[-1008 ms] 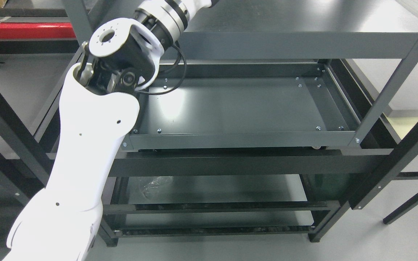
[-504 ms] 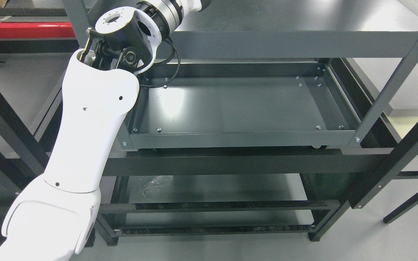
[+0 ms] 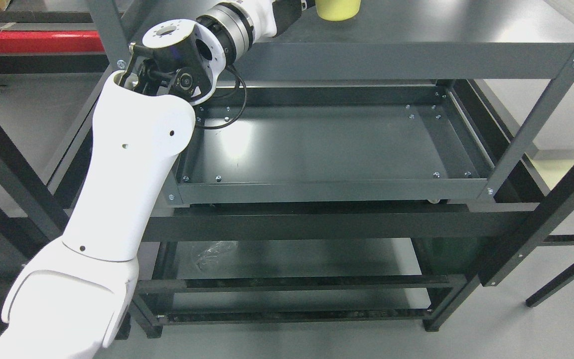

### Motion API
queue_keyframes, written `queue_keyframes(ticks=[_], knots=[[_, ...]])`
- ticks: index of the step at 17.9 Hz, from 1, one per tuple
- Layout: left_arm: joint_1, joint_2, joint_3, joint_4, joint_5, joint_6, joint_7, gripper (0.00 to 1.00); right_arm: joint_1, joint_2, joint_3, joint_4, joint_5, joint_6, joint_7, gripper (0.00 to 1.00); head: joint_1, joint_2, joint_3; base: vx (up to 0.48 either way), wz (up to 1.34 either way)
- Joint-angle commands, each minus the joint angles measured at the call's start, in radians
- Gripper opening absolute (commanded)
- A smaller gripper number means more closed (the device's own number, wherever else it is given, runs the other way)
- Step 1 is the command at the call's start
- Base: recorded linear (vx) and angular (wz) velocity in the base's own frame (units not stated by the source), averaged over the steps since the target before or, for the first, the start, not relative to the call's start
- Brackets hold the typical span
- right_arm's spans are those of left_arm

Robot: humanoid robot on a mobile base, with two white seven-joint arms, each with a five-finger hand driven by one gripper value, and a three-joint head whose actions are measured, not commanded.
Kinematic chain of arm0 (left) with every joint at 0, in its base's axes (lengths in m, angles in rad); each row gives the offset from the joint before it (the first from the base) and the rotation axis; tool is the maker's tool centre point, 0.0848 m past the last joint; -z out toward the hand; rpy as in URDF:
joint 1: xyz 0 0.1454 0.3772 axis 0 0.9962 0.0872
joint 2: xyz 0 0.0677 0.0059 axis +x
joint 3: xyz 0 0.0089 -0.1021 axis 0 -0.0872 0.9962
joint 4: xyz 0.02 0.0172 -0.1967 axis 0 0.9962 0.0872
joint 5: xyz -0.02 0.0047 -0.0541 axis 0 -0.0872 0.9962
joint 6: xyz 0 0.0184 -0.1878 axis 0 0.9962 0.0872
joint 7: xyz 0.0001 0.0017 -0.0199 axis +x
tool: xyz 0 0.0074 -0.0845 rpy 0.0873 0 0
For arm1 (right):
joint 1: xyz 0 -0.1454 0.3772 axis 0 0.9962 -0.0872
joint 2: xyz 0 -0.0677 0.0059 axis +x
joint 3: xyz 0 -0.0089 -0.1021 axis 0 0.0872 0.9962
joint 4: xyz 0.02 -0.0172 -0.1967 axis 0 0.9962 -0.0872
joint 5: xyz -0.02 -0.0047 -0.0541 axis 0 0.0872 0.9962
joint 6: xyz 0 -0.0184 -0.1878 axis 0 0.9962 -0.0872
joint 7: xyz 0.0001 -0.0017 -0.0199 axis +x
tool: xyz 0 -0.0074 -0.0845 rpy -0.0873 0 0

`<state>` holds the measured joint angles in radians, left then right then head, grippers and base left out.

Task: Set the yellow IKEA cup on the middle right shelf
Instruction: 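Release the yellow cup on the shelf and pull the left hand back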

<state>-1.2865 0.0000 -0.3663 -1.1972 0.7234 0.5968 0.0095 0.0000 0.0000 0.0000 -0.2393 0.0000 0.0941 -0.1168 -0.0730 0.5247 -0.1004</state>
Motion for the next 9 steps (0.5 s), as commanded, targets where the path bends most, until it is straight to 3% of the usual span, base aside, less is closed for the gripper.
queue_keyframes(ticks=[1,7,9], knots=[[-0.002,0.018,-0.017,0.056,-0.071,0.011,-0.006,0.74,0.014,-0.017,0.017,0.0,-0.025,-0.001,0.0,0.99,0.0,0.0,0.0,0.0,0.0],[-0.004,0.018,0.016,0.012,-0.09,0.0,-0.005,0.98,0.014,-0.017,0.017,0.0,-0.025,-0.001,0.0,0.99,0.0,0.0,0.0,0.0,0.0],[-0.002,0.018,0.029,-0.021,-0.088,-0.002,-0.005,0.99,0.014,-0.017,0.017,0.0,-0.025,-0.001,0.0,0.99,0.0,0.0,0.0,0.0,0.0]])
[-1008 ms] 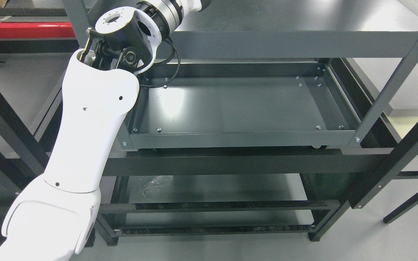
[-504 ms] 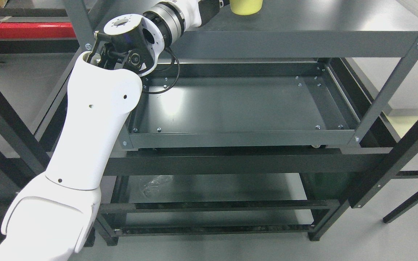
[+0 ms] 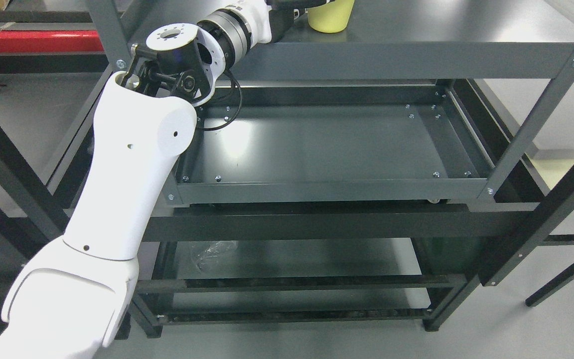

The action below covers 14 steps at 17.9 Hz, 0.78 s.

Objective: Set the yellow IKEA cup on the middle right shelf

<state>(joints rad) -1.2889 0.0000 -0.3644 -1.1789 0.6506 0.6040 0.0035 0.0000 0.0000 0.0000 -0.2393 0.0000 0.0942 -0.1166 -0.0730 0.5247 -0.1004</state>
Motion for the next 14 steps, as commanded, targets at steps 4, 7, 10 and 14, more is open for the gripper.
queue_keyframes(ticks=[4,7,10,14], knots=[[-0.001,0.018,0.085,-0.171,-0.017,-0.007,0.006,0.99,0.014,-0.017,0.017,0.0,-0.025,-0.001,0.0,0.99,0.0,0.0,0.0,0.0,0.0],[-0.009,0.018,0.131,-0.244,-0.041,-0.007,0.007,0.99,0.014,-0.017,0.017,0.0,-0.025,-0.001,0.0,0.99,0.0,0.0,0.0,0.0,0.0],[-0.013,0.018,0.168,-0.269,-0.095,-0.009,0.001,0.99,0.014,-0.017,0.017,0.0,-0.025,-0.001,0.0,0.99,0.0,0.0,0.0,0.0,0.0],[0.0,0.018,0.194,-0.341,-0.094,-0.009,-0.164,0.98,0.014,-0.017,0.017,0.0,-0.025,-0.001,0.0,0.99,0.0,0.0,0.0,0.0,0.0]])
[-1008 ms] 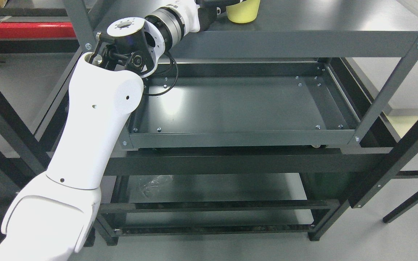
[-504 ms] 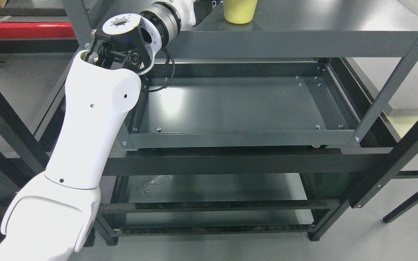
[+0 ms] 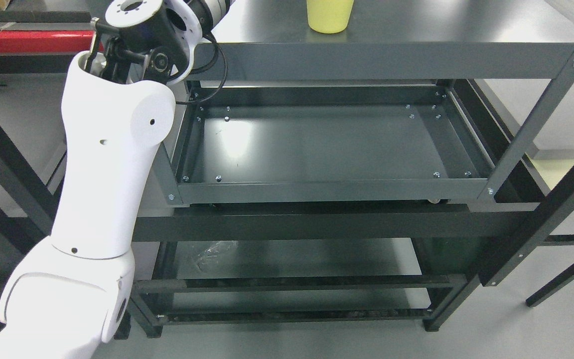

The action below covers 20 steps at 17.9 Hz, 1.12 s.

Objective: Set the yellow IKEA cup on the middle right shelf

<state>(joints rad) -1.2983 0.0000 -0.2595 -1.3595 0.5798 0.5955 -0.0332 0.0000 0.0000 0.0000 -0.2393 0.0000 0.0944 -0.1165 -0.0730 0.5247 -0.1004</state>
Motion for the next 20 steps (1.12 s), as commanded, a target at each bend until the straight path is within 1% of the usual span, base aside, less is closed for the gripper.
queue_keyframes(ticks=[1,4,7,8,9,10,12,14,16,17,18,19,20], knots=[[0.017,0.017,0.091,-0.168,-0.023,0.003,-0.224,0.97,0.014,-0.017,0.017,0.0,-0.025,-0.001,0.0,0.99,0.0,0.0,0.0,0.0,0.0],[0.036,0.017,0.088,-0.174,-0.021,0.012,-0.562,0.93,0.014,-0.017,0.017,0.0,-0.025,-0.001,0.0,0.99,0.0,0.0,0.0,0.0,0.0],[0.063,0.017,0.054,-0.184,-0.021,0.02,-0.895,0.93,0.014,-0.017,0.017,0.0,-0.025,-0.001,0.0,0.99,0.0,0.0,0.0,0.0,0.0],[0.083,0.017,0.022,-0.185,-0.02,0.023,-0.969,0.93,0.014,-0.017,0.017,0.0,-0.025,-0.001,0.0,0.99,0.0,0.0,0.0,0.0,0.0],[0.123,0.017,-0.039,-0.185,-0.02,0.024,-1.029,0.93,0.014,-0.017,0.017,0.0,-0.025,-0.001,0.0,0.99,0.0,0.0,0.0,0.0,0.0],[0.158,0.017,-0.094,-0.19,-0.02,0.024,-1.057,0.93,0.014,-0.017,0.017,0.0,-0.025,-0.001,0.0,0.99,0.0,0.0,0.0,0.0,0.0],[0.278,0.018,-0.216,-0.211,-0.021,0.023,-1.07,0.93,0.014,-0.017,0.017,0.0,-0.025,-0.001,0.0,0.99,0.0,0.0,0.0,0.0,0.0],[0.374,0.023,-0.302,-0.211,-0.029,0.021,-1.064,0.94,0.014,-0.017,0.017,0.0,-0.025,-0.001,0.0,0.99,0.0,0.0,0.0,0.0,0.0],[0.483,0.021,-0.336,-0.196,-0.067,0.012,-1.032,0.94,0.014,-0.017,0.017,0.0,-0.025,-0.001,0.0,1.0,0.0,0.0,0.0,0.0,0.0],[0.528,0.021,-0.336,-0.178,-0.11,0.0,-0.984,0.97,0.014,-0.017,0.017,0.0,-0.025,-0.001,0.0,0.99,0.0,0.0,0.0,0.0,0.0],[0.571,0.017,-0.322,-0.137,-0.183,-0.047,-0.909,0.98,0.014,-0.017,0.017,0.0,-0.025,-0.001,0.0,0.99,0.0,0.0,0.0,0.0,0.0],[0.599,0.017,-0.311,-0.086,-0.239,-0.122,-0.833,0.98,0.014,-0.017,0.017,0.0,-0.025,-0.001,0.0,1.0,0.0,0.0,0.0,0.0,0.0],[0.623,0.017,-0.279,-0.023,-0.288,-0.232,-0.723,0.98,0.014,-0.017,0.017,0.0,-0.025,-0.001,0.0,0.99,0.0,0.0,0.0,0.0,0.0]])
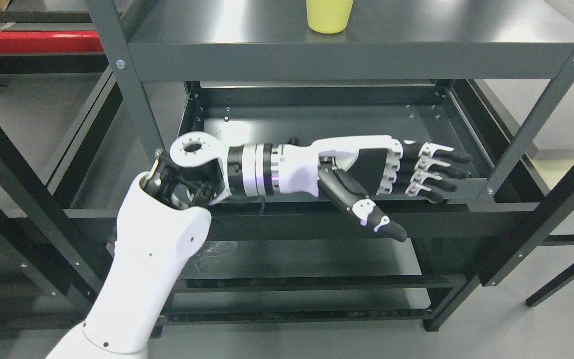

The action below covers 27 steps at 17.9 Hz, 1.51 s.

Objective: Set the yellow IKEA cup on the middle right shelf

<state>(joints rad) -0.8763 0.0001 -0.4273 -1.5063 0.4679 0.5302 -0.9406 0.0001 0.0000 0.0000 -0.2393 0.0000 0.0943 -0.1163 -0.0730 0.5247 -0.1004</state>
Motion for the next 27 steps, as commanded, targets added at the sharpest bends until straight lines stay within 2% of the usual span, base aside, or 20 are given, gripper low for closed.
queue_keyframes(ticks=[1,5,7,10,12,13,15,16,22,27], knots=[[0.223,0.017,-0.072,0.168,-0.217,-0.291,0.345,0.99,0.014,-0.017,0.017,0.0,-0.025,-0.001,0.0,0.99,0.0,0.0,0.0,0.0,0.0],[0.281,0.017,-0.012,0.179,-0.252,-0.527,0.826,0.99,0.014,-0.017,0.017,0.0,-0.025,-0.001,0.0,0.99,0.0,0.0,0.0,0.0,0.0],[0.313,0.017,0.031,0.178,-0.273,-0.596,0.977,0.99,0.014,-0.017,0.017,0.0,-0.025,-0.001,0.0,0.99,0.0,0.0,0.0,0.0,0.0],[0.324,0.017,0.093,0.172,-0.282,-0.703,0.984,0.99,0.014,-0.017,0.017,0.0,-0.025,-0.001,0.0,0.99,0.0,0.0,0.0,0.0,0.0],[0.368,0.017,0.093,0.153,-0.287,-0.711,0.984,0.99,0.014,-0.017,0.017,0.0,-0.025,-0.001,0.0,0.99,0.0,0.0,0.0,0.0,0.0],[0.378,0.017,0.096,0.144,-0.288,-0.691,0.985,0.99,0.014,-0.017,0.017,0.0,-0.025,-0.001,0.0,0.99,0.0,0.0,0.0,0.0,0.0],[0.405,0.017,0.136,0.101,-0.287,-0.543,0.984,0.99,0.014,-0.017,0.017,0.0,-0.025,-0.001,0.0,0.99,0.0,0.0,0.0,0.0,0.0],[0.41,0.017,0.147,0.077,-0.287,-0.511,0.982,0.99,0.014,-0.017,0.017,0.0,-0.025,-0.001,0.0,0.99,0.0,0.0,0.0,0.0,0.0],[0.416,0.017,0.145,-0.055,-0.287,-0.437,0.982,0.99,0.014,-0.017,0.017,0.0,-0.025,-0.001,0.0,0.99,0.0,0.0,0.0,0.0,0.0],[0.418,0.017,0.128,-0.061,-0.287,-0.435,0.984,0.99,0.014,-0.017,0.017,0.0,-0.025,-0.001,0.0,0.99,0.0,0.0,0.0,0.0,0.0]])
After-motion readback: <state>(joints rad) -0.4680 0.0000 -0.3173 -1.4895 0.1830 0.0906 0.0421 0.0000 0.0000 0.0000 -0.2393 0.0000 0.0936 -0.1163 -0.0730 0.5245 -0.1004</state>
